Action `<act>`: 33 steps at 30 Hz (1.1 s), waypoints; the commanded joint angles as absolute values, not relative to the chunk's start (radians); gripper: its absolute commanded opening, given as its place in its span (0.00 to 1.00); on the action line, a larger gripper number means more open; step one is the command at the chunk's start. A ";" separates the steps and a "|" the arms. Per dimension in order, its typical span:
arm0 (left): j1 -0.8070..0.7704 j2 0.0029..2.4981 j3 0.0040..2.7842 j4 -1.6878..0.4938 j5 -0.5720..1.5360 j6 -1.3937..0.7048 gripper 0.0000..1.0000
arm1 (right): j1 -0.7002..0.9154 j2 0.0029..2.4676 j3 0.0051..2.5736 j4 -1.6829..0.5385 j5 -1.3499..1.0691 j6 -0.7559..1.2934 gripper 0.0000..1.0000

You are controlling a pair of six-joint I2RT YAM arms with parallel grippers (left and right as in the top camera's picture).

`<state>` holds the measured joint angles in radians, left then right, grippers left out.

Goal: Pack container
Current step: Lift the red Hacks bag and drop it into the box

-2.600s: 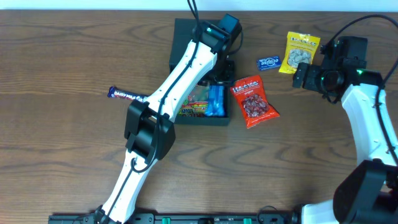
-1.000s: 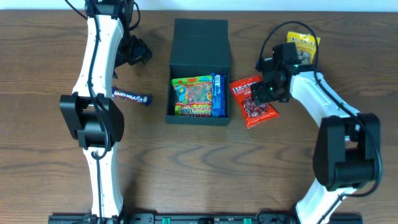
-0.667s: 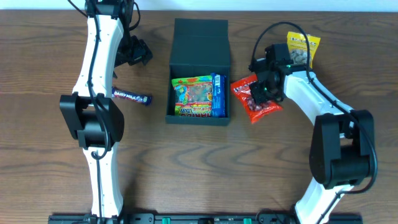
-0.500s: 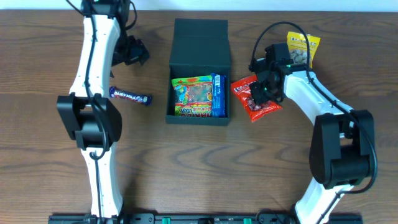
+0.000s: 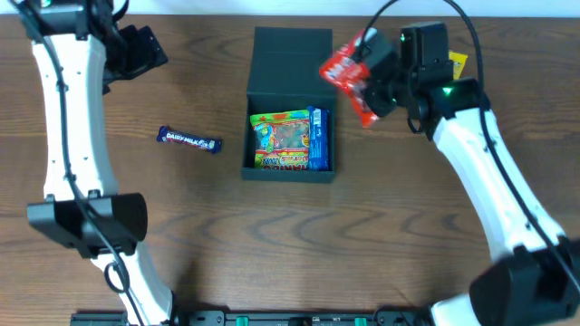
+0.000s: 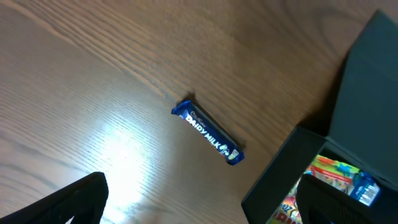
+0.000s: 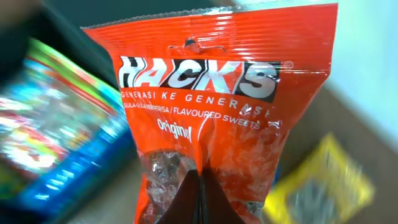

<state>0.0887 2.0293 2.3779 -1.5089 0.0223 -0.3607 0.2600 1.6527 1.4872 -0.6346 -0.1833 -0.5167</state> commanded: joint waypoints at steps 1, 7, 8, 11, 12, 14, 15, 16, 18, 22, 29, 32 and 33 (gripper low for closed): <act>0.096 2.004 2.376 -1.507 0.015 -0.326 0.98 | 0.344 1.654 1.494 -0.639 -0.361 -0.667 0.01; 0.096 1.991 2.376 -1.509 0.015 -0.313 0.97 | 0.466 1.713 1.494 -0.634 -0.472 -0.905 0.01; 0.096 1.991 2.376 -1.509 0.015 -0.312 0.97 | 0.474 1.731 1.494 -0.628 -0.472 -0.931 0.01; 0.096 1.991 2.376 -1.505 0.015 -0.309 0.96 | 0.484 1.805 1.494 -0.595 -0.471 -0.997 0.01; 0.096 1.991 2.376 -1.505 0.015 -0.308 0.95 | 0.484 1.826 1.494 -0.586 -0.471 -1.016 0.01; 0.096 1.991 2.376 -1.504 0.015 -0.290 0.95 | 0.484 1.866 1.494 -0.558 -0.466 -1.034 0.01; 0.097 1.991 2.376 -1.505 0.015 -0.290 0.95 | 0.484 1.877 1.494 -0.547 -0.454 -1.034 0.01; 0.097 1.991 2.376 -1.505 0.015 -0.290 0.95 | 0.484 1.886 1.494 -0.535 -0.429 -1.034 0.01; 0.097 1.991 2.376 -1.506 0.015 -0.290 0.95 | 0.484 1.895 1.494 -0.522 -0.408 -1.034 0.01; 0.097 1.991 2.376 -1.505 0.015 -0.290 0.95 | 0.484 1.899 1.494 -0.501 -0.392 -0.996 0.36; 0.097 1.991 2.376 -1.510 0.016 -0.291 0.95 | 0.472 1.863 1.494 -0.455 -0.361 -0.758 0.99; 0.097 1.991 2.376 -1.517 0.016 -0.291 0.95 | 0.463 1.862 1.494 -0.472 -0.210 -0.648 0.94; 0.097 1.991 2.376 -1.517 0.016 -0.291 0.95 | 0.454 1.863 1.494 -0.462 -0.102 -0.583 0.99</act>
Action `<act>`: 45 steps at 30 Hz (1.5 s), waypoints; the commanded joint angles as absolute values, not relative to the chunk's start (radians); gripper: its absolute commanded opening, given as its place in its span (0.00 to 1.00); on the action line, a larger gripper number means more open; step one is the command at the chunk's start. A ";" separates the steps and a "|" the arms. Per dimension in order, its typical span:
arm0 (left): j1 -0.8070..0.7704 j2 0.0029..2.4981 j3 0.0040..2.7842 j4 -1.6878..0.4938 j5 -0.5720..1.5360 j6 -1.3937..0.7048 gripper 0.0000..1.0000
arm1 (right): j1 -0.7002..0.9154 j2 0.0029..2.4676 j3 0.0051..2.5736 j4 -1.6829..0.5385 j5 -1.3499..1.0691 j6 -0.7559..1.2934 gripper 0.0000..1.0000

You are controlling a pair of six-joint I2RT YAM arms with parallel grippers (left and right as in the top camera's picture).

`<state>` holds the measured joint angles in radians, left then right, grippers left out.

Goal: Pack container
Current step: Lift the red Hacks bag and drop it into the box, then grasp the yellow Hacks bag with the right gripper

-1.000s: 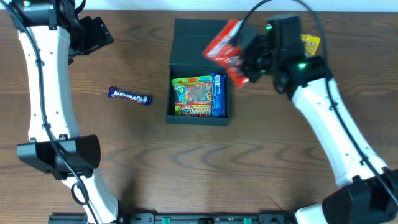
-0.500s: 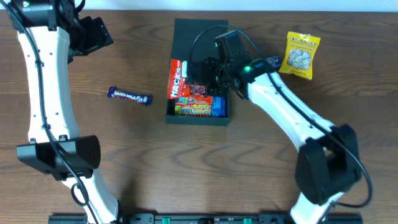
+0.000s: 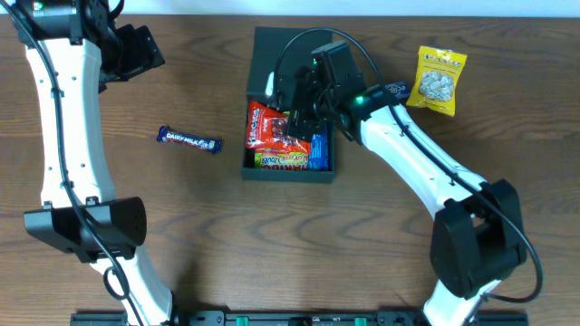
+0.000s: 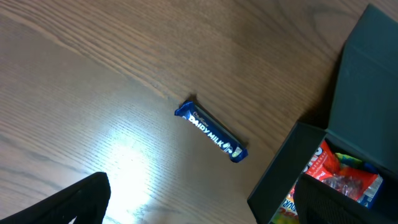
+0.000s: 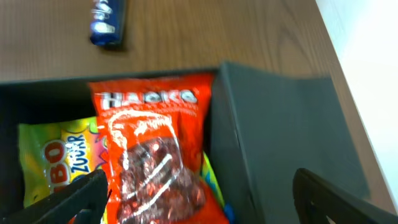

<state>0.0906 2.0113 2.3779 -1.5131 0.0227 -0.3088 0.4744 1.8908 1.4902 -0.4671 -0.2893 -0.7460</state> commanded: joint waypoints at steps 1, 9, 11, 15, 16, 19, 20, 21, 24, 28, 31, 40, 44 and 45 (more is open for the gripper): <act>0.097 1.991 2.376 -1.517 0.016 -0.291 0.95 | 0.439 1.863 1.494 -0.441 0.014 -0.496 0.99; 0.097 1.991 2.376 -1.518 0.020 -0.292 0.95 | 0.132 1.892 1.494 -0.303 0.147 -0.018 0.99; 0.097 1.991 2.376 -1.518 0.020 -0.292 0.95 | 0.068 1.918 1.494 -0.231 0.100 0.003 0.99; 0.097 1.991 2.376 -1.517 0.020 -0.292 0.95 | 0.002 1.990 1.494 -0.100 0.087 0.008 0.99; 0.097 1.991 2.376 -1.517 0.020 -0.292 0.95 | -0.008 2.013 1.494 -0.079 0.092 0.009 0.99; 0.097 1.991 2.376 -1.516 0.019 -0.292 0.95 | -0.034 2.080 1.494 -0.045 0.128 0.077 0.99; 0.097 1.991 2.376 -1.517 0.019 -0.292 0.95 | -0.044 2.099 1.494 -0.033 0.127 0.102 0.99; 0.097 1.991 2.376 -1.516 0.019 -0.292 0.95 | -0.055 2.122 1.494 -0.019 0.125 0.130 0.99; 0.097 1.991 2.376 -1.512 0.019 -0.292 0.95 | -0.072 2.167 1.494 0.014 0.123 0.161 0.99; 0.097 1.991 2.376 -1.509 0.019 -0.292 0.95 | -0.076 2.207 1.495 0.038 0.155 0.161 0.99; 0.097 1.991 2.376 -1.509 0.019 -0.291 0.95 | -0.078 2.228 1.495 0.025 0.188 0.160 0.94; 0.097 1.991 2.376 -1.509 0.019 -0.291 0.95 | -0.089 2.271 1.495 -0.059 0.188 0.161 0.77; 0.097 1.991 2.376 -1.509 0.019 -0.291 0.95 | -0.093 2.276 1.495 -0.095 0.187 0.161 0.49; 0.097 1.991 2.376 -1.509 0.019 -0.291 0.95 | -0.093 2.276 1.495 -0.100 0.187 0.160 0.41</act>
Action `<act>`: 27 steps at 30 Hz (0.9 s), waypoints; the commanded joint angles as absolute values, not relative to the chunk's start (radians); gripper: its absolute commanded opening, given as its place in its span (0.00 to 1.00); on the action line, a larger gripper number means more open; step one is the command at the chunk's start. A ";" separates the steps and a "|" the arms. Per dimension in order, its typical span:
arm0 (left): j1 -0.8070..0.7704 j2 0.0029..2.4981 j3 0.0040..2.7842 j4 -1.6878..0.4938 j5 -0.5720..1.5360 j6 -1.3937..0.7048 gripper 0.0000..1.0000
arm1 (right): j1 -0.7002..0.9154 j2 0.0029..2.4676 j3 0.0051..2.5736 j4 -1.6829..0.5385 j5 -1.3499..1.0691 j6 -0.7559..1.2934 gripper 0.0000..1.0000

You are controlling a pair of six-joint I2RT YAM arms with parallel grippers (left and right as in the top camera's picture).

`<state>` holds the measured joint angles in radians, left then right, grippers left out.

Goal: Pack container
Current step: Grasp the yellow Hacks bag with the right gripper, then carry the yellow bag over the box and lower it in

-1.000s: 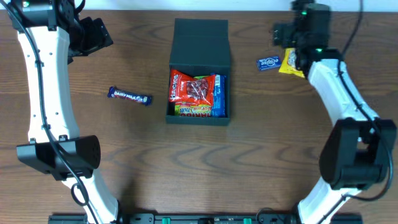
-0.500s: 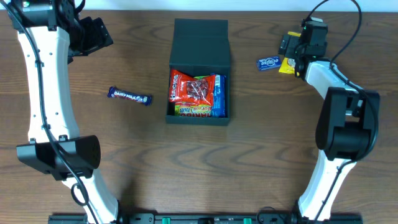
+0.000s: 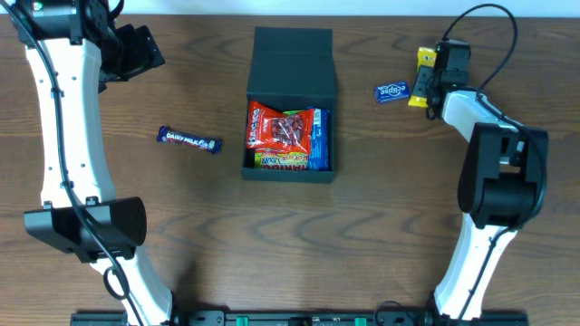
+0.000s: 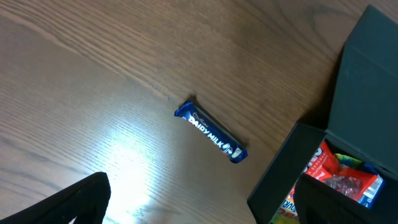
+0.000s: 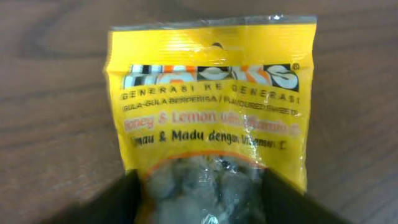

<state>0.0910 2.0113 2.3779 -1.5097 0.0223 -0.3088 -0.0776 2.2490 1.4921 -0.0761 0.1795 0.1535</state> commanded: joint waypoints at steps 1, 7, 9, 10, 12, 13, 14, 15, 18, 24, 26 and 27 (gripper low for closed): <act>0.097 1.991 2.376 -1.509 0.019 -0.291 0.95 | -0.093 2.276 1.495 -0.107 0.187 0.160 0.32; 0.097 1.991 2.376 -1.509 0.019 -0.291 0.95 | -0.092 2.252 1.497 -0.157 0.187 0.160 0.08; 0.097 1.991 2.376 -1.509 0.019 -0.291 0.95 | -0.092 2.222 1.498 -0.168 0.186 0.146 0.03; 0.097 1.991 2.376 -1.509 0.019 -0.291 0.95 | -0.091 2.200 1.498 -0.170 0.182 0.125 0.01; 0.097 1.991 2.376 -1.509 0.019 -0.291 0.95 | -0.087 2.139 1.498 -0.169 0.163 0.072 0.01; 0.097 1.991 2.376 -1.509 0.019 -0.292 0.95 | -0.081 2.093 1.498 -0.170 0.133 0.028 0.01; 0.097 1.991 2.376 -1.509 0.019 -0.292 0.95 | -0.075 2.057 1.498 -0.170 0.085 -0.022 0.01; 0.097 1.991 2.376 -1.509 0.019 -0.292 0.95 | -0.069 2.025 1.498 -0.173 0.033 -0.067 0.01; 0.097 1.991 2.376 -1.509 0.019 -0.292 0.95 | -0.044 1.936 1.498 -0.200 -0.112 -0.168 0.01; 0.097 1.991 2.376 -1.510 0.018 -0.291 0.95 | 0.072 1.744 1.498 -0.440 -0.551 -0.419 0.01; 0.097 1.991 2.376 -1.510 0.019 -0.291 0.95 | 0.124 1.724 1.498 -0.546 -0.635 -0.483 0.01; 0.097 1.991 2.376 -1.510 0.018 -0.291 0.95 | 0.159 1.724 1.498 -0.605 -0.655 -0.513 0.01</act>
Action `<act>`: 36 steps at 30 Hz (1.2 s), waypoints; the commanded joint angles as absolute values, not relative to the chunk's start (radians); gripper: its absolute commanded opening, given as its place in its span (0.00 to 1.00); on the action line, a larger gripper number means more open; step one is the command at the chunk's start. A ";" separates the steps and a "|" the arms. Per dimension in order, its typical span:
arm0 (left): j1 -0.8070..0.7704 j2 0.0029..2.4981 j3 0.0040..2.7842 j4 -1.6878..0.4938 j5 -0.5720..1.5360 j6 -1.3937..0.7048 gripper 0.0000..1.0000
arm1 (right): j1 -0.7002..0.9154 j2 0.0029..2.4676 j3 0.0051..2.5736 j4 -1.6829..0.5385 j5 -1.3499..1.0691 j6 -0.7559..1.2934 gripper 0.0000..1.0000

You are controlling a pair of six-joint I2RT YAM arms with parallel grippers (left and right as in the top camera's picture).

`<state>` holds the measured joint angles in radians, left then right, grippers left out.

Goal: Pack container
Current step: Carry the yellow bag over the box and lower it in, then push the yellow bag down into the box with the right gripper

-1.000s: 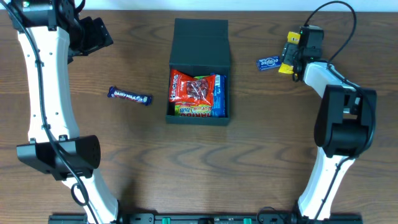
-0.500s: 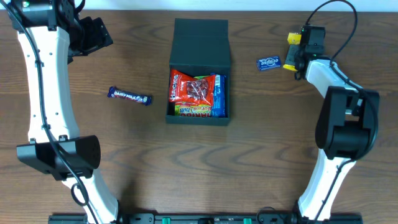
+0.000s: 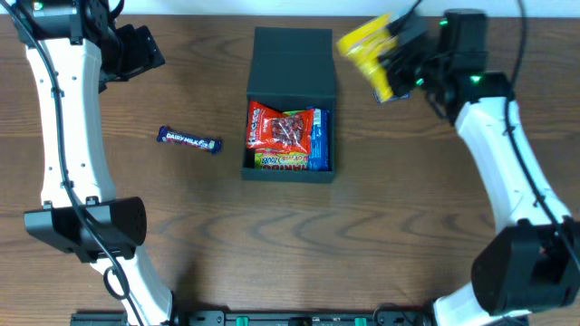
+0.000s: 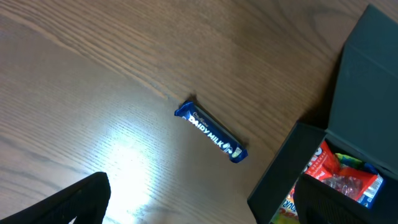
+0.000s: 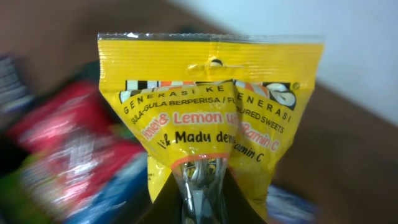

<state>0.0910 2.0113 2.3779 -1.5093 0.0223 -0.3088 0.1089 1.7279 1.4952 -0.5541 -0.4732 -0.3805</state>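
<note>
The black box (image 3: 249, 127) stands open at the table's middle, with a red Hacks bag (image 3: 283, 127) lying on top of a green-yellow candy bag and a blue pack. My right gripper (image 3: 399, 56) is shut on a yellow Hacks sweets bag (image 3: 370, 50) (image 5: 211, 118), held in the air just right of the box lid (image 3: 292, 59). A blue Dairy Milk bar (image 3: 189, 139) (image 4: 211, 132) lies on the table left of the box. My left gripper (image 4: 199, 202) hangs open high above the bar, at the far left.
A small blue packet (image 3: 384, 96) lies on the table under the held yellow bag, mostly covered by it. The table is dark wood (image 3: 290, 244). A white wall runs along the table's far edge.
My right gripper was down at the yellow bag on the table at the far right. Now it is shut on that bag and holds it up, further left, near the box lid.
First my right gripper held the red Hacks bag in the air right of the box. Then it was over the box, open, with the red bag lying inside. Later it was at the yellow bag, which it now holds aloft. The left arm stayed still.
</note>
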 commanded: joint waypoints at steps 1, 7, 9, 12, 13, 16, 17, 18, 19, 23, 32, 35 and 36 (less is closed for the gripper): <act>0.097 1.991 2.376 -1.510 0.019 -0.291 0.95 | 0.199 1.726 1.497 -0.664 -0.654 -0.547 0.01; 0.097 1.991 2.376 -1.509 0.018 -0.291 0.95 | 0.358 1.769 1.488 -0.772 -0.644 -0.613 0.01; 0.097 1.991 2.376 -1.510 0.018 -0.290 0.95 | 0.406 1.788 1.487 -0.785 -0.641 -0.654 0.01; 0.097 1.991 2.376 -1.510 0.019 -0.286 0.95 | 0.456 1.816 1.486 -0.797 -0.638 -0.707 0.01; 0.097 1.991 2.376 -1.510 0.018 -0.283 0.95 | 0.470 1.824 1.486 -0.797 -0.627 -0.725 0.01; 0.097 1.991 2.376 -1.510 0.018 -0.283 0.95 | 0.498 1.854 1.486 -0.796 -0.564 -0.768 0.01; 0.097 1.991 2.376 -1.510 0.018 -0.283 0.95 | 0.502 1.865 1.486 -0.796 -0.557 -0.781 0.01; 0.097 1.991 2.376 -1.510 0.018 -0.283 0.95 | 0.506 1.875 1.486 -0.796 -0.558 -0.793 0.01; 0.097 1.991 2.376 -1.510 0.018 -0.283 0.95 | 0.508 1.886 1.486 -0.795 -0.557 -0.802 0.01; 0.097 1.991 2.376 -1.510 0.018 -0.283 0.95 | 0.508 1.926 1.486 -0.781 -0.557 -0.813 0.01; 0.097 1.991 2.376 -1.510 0.018 -0.283 0.95 | 0.517 2.019 1.486 -0.736 -0.557 -0.813 0.01; 0.097 1.991 2.376 -1.510 0.018 -0.283 0.95 | 0.525 2.048 1.486 -0.736 -0.558 -0.813 0.01; 0.097 1.991 2.376 -1.510 0.018 -0.283 0.95 | 0.525 2.062 1.486 -0.737 -0.558 -0.813 0.01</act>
